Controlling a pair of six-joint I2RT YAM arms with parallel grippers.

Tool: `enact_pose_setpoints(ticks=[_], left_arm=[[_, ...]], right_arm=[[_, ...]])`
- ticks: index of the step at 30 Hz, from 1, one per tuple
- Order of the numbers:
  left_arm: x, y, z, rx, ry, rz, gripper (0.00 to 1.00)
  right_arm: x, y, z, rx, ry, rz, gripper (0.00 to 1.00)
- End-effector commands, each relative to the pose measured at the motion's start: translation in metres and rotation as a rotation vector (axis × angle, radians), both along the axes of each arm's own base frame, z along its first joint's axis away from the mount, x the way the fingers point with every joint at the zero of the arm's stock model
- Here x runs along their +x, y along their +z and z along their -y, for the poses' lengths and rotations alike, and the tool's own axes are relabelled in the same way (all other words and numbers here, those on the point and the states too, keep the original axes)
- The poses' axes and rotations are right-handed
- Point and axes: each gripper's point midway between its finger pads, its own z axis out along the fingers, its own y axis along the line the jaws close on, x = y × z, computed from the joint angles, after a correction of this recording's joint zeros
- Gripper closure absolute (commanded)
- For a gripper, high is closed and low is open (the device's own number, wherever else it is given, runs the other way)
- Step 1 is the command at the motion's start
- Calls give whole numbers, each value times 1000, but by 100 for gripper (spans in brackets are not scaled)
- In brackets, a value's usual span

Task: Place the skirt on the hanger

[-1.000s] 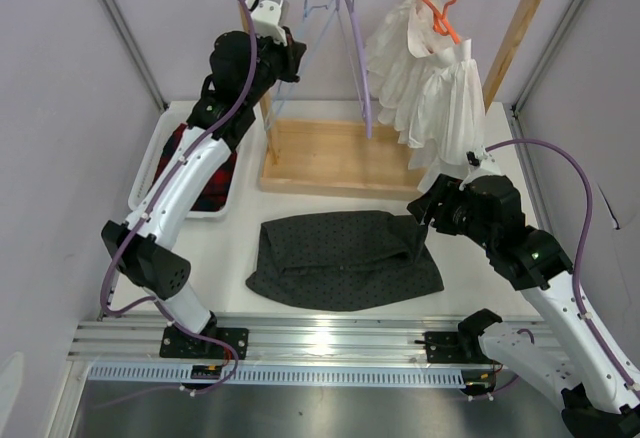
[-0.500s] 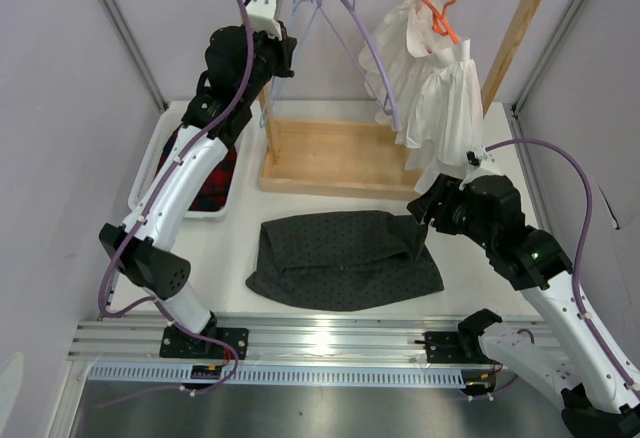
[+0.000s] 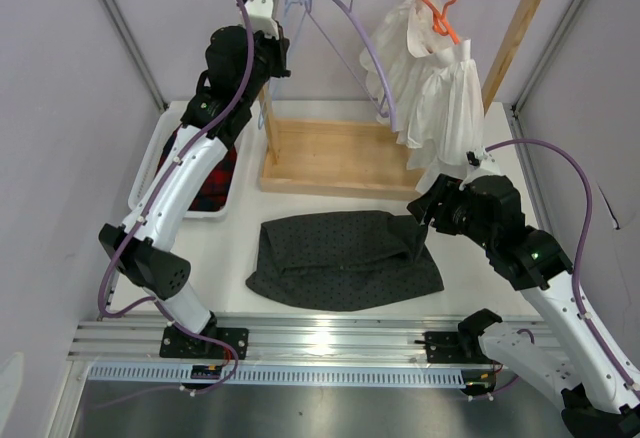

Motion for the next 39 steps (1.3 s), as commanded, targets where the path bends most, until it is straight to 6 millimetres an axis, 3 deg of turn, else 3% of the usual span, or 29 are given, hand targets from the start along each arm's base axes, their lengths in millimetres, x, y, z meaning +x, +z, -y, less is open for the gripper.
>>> enact_pose_setpoints(ticks=[1, 16, 37, 39], left_arm=[[-9, 39, -9, -35, 32, 83, 100], [-5, 32, -17, -31, 63, 56, 100], [-4, -10, -23, -10, 57, -23, 100], [-11, -1, -24, -23, 46, 8, 100]], right_arm=[[0, 7, 4, -6, -4, 32, 39], [-3, 4, 9, -20, -15, 25, 38], [-3, -3, 11, -26, -19, 18, 38], [-3, -3, 11, -29, -19, 19, 38]])
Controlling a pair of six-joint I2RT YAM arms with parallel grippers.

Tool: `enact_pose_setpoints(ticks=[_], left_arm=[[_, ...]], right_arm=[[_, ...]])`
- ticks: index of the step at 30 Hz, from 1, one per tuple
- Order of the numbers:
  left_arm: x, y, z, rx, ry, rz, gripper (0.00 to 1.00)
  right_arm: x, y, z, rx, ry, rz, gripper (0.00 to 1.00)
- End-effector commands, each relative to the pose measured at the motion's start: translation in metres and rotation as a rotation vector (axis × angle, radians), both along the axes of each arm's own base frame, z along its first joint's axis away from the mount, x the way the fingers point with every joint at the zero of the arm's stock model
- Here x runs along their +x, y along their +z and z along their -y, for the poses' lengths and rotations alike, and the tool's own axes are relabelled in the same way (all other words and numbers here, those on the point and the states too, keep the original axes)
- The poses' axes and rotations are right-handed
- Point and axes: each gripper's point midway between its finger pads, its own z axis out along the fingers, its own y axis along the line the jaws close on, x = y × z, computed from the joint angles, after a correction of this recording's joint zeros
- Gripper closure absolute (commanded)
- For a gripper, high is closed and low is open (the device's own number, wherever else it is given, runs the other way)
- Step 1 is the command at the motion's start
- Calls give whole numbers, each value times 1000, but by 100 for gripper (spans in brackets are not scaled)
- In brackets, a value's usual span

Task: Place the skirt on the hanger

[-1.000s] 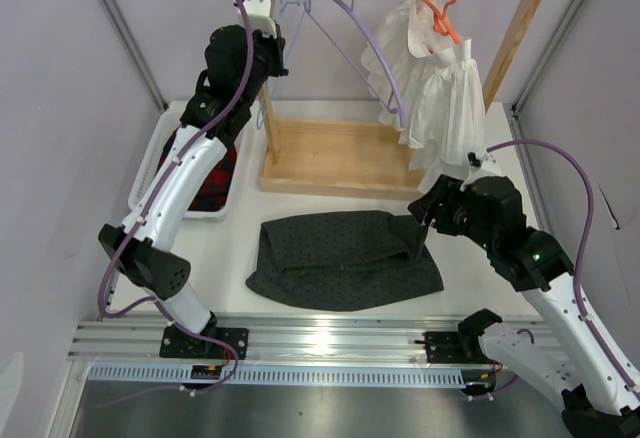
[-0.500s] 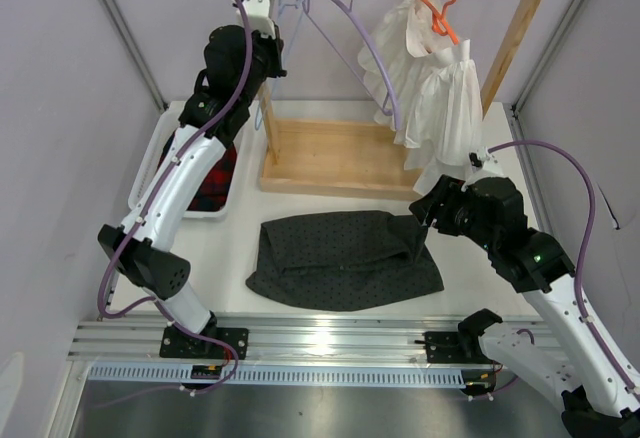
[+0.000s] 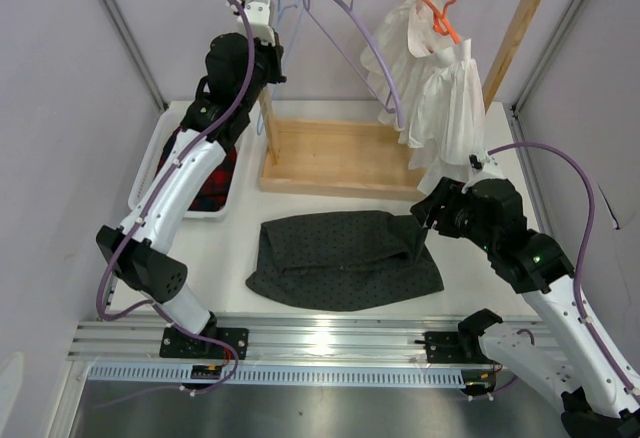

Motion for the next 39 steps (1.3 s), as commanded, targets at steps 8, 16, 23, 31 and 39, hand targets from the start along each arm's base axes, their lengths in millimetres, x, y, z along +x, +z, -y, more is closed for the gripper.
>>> enact_pose_setpoints(ticks=[8, 16, 23, 31, 39], left_arm=[[-24, 54, -13, -76, -10, 169, 100], [-24, 74, -18, -86, 17, 207, 100], [-25, 77, -21, -77, 29, 195, 100], [-38, 64, -25, -79, 16, 212, 100], [-51, 59, -28, -91, 5, 234, 100]], right_arm=[[0, 0, 5, -18, -2, 20, 39], [0, -1, 6, -20, -4, 19, 39], [0, 0, 7, -21, -5, 20, 39], [1, -2, 8, -24, -9, 13, 38], [2, -3, 7, -24, -7, 13, 39]])
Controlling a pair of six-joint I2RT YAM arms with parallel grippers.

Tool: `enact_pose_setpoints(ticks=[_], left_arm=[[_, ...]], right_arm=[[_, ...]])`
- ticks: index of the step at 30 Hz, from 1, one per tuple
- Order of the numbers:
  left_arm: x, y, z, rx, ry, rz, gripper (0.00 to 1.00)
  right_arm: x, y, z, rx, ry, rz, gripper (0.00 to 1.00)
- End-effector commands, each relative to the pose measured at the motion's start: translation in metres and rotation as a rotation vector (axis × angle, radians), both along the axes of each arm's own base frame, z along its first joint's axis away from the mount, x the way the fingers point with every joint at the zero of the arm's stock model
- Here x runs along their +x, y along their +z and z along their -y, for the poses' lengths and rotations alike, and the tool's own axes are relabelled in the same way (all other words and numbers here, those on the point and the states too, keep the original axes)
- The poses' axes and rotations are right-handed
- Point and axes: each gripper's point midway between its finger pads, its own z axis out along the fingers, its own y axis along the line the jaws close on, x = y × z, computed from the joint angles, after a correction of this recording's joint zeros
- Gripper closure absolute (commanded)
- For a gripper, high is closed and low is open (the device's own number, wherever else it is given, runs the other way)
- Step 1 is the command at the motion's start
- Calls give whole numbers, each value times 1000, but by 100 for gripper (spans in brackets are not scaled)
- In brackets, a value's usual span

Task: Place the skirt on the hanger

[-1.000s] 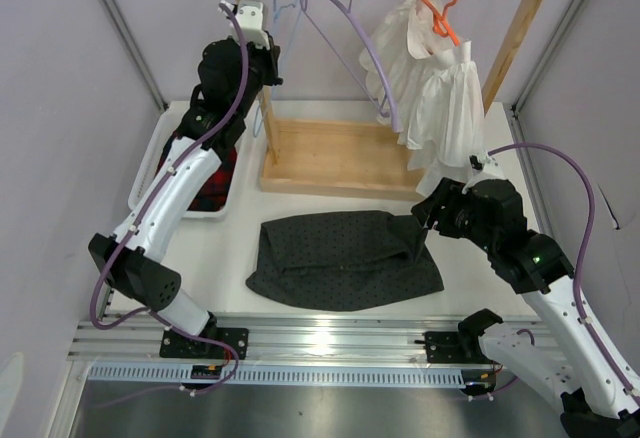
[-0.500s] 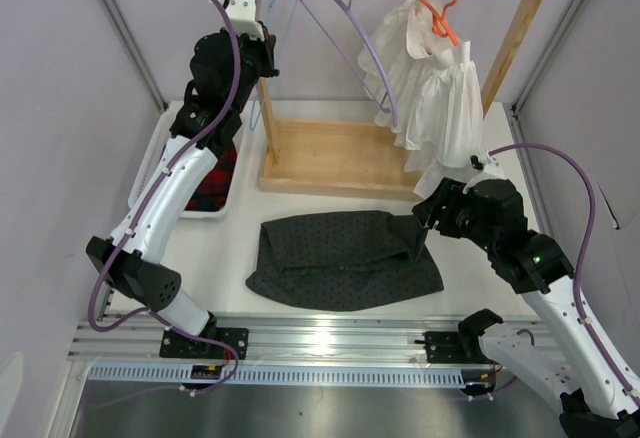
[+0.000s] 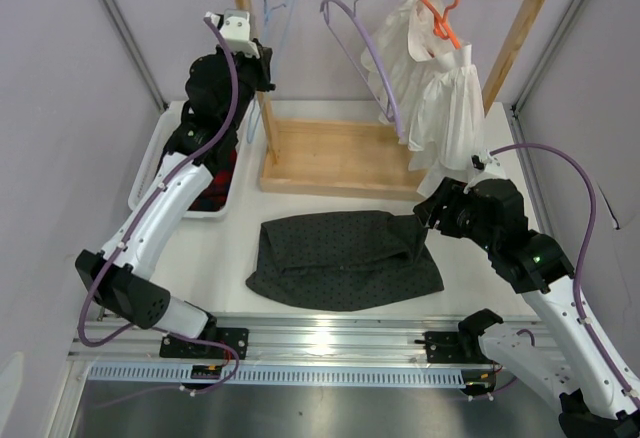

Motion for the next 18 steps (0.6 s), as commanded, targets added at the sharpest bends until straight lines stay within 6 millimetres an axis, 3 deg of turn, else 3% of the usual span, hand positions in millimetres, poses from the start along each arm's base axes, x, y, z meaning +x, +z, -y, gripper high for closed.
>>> enact_pose_setpoints(ticks=[1, 6, 18], left_arm=[[-21, 28, -8, -33, -18, 104, 100], [-28, 28, -10, -36, -26, 135, 100], [-33, 59, -5, -55, -62, 216, 100]], right_arm=[[1, 0, 1, -8, 10, 14, 38], [1, -5, 0, -6, 12, 5, 38], [-1, -7, 2, -11, 8, 0, 38]])
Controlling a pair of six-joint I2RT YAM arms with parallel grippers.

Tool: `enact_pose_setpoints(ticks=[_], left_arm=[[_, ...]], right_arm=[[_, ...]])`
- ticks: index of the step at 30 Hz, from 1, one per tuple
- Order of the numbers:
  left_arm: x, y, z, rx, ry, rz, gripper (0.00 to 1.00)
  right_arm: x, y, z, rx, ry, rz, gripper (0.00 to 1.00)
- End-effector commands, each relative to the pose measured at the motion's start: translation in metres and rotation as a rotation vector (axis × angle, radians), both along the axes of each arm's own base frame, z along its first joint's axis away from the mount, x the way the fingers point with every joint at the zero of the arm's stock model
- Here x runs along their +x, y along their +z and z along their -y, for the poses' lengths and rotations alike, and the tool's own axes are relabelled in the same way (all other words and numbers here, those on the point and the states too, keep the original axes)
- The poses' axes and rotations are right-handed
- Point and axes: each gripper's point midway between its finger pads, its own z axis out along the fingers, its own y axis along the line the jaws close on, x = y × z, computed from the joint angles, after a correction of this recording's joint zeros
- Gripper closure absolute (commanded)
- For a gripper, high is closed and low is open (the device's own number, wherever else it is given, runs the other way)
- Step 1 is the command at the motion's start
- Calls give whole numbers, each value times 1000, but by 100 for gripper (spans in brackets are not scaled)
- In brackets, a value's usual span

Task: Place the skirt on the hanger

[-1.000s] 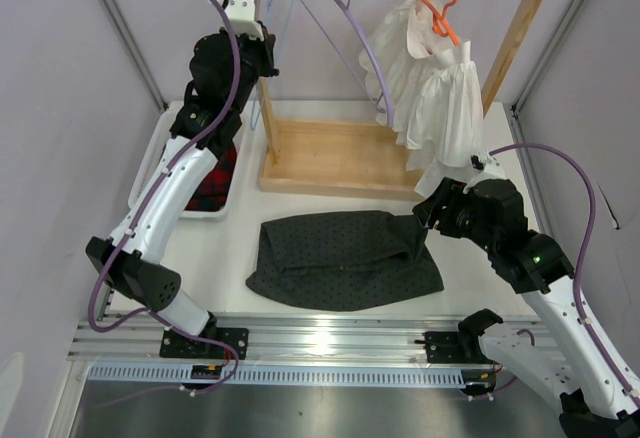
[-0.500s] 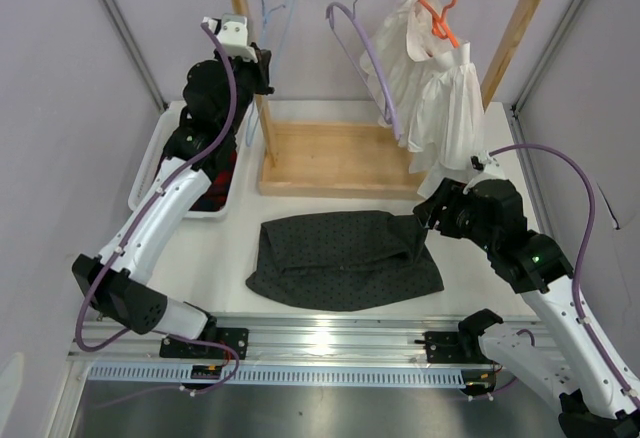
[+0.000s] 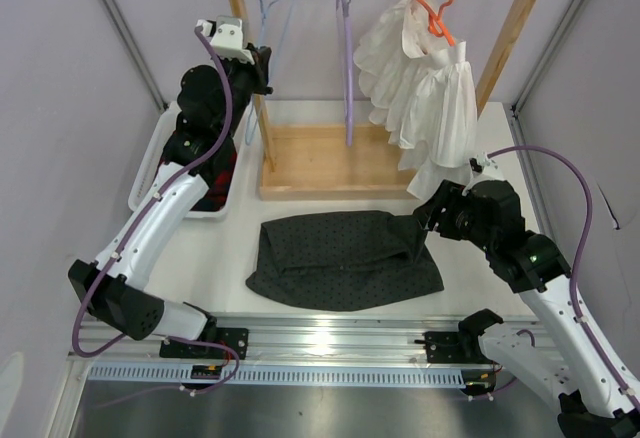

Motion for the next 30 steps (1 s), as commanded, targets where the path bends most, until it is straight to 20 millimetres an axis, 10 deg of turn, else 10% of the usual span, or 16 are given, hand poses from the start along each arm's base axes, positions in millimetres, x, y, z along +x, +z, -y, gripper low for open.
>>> enact_pose_setpoints(ticks=[1, 18, 30], left_arm=[[-13, 45, -4, -24, -18, 121, 100], [-54, 12, -13, 17, -69, 48, 100], [-93, -71, -26, 31, -79, -258, 100]], right_arm=[[0, 5, 2, -3, 7, 28, 38], [1, 4, 6, -16, -1, 33, 38], [8, -7, 11, -63, -12, 2, 38]])
